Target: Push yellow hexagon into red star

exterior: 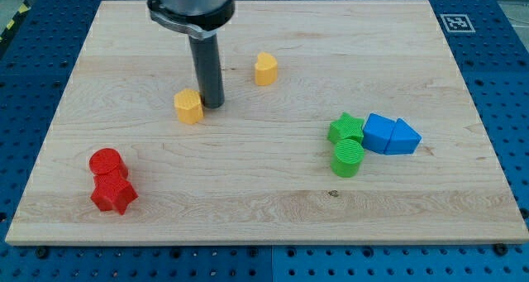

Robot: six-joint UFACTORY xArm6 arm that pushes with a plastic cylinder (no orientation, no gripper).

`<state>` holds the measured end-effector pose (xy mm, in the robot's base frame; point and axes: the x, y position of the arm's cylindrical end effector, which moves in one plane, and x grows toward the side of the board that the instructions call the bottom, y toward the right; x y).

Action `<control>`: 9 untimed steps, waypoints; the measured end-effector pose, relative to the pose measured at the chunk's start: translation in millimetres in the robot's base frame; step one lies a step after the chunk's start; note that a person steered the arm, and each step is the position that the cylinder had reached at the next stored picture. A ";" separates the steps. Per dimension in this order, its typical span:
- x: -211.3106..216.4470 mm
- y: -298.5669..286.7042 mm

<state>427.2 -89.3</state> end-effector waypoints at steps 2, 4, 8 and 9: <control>-13.1 -30.9; -13.0 -65.2; 41.9 -39.3; 76.0 -35.0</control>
<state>503.2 -124.3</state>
